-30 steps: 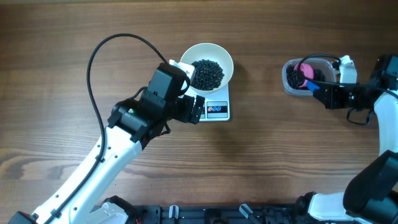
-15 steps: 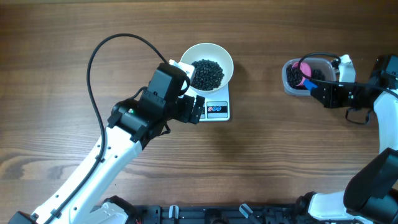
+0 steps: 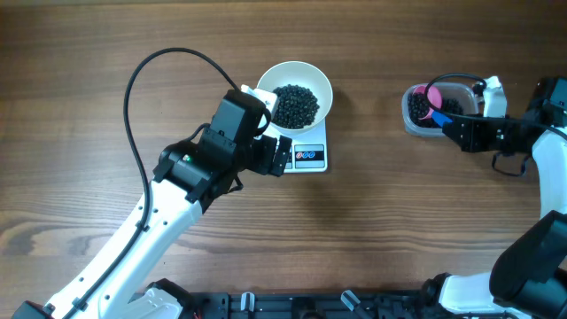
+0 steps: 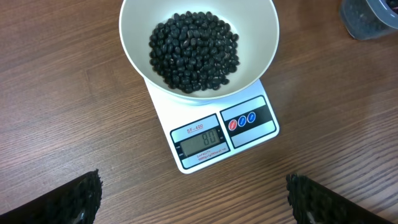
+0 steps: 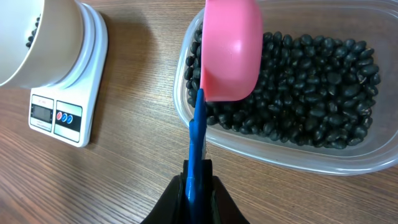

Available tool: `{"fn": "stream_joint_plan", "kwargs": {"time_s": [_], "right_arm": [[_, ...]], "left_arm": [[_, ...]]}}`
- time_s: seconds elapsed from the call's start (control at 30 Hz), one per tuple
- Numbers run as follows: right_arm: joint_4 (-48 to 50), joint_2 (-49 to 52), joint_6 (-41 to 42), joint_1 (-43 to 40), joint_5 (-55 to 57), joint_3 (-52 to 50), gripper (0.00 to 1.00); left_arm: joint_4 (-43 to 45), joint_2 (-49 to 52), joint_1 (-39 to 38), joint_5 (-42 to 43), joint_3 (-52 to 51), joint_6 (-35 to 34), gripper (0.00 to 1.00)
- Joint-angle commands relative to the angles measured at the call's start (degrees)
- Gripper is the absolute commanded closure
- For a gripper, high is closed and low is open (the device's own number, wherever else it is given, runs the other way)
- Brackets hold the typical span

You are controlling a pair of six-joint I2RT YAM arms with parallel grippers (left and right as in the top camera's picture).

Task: Scoop item into bowl and weigh 150g on scale
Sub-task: 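Lift the filled scoop and carry it left toward the bowl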

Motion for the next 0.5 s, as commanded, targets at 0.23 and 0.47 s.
{"fn": "stream_joint_plan", "kwargs": {"time_s": [0.23, 0.47], "right_arm": [[1.92, 0.85, 9.20, -1.44, 0.00, -0.04, 0.96], [2.27, 0.85, 13.77, -6.10, -6.91, -0.04, 0.96]], "left_arm": [[0.13, 0.44, 0.11, 0.48, 0.81, 0.85, 0.00], [0.13, 0.44, 0.09, 0.48, 0.81, 0.85, 0.00]]}}
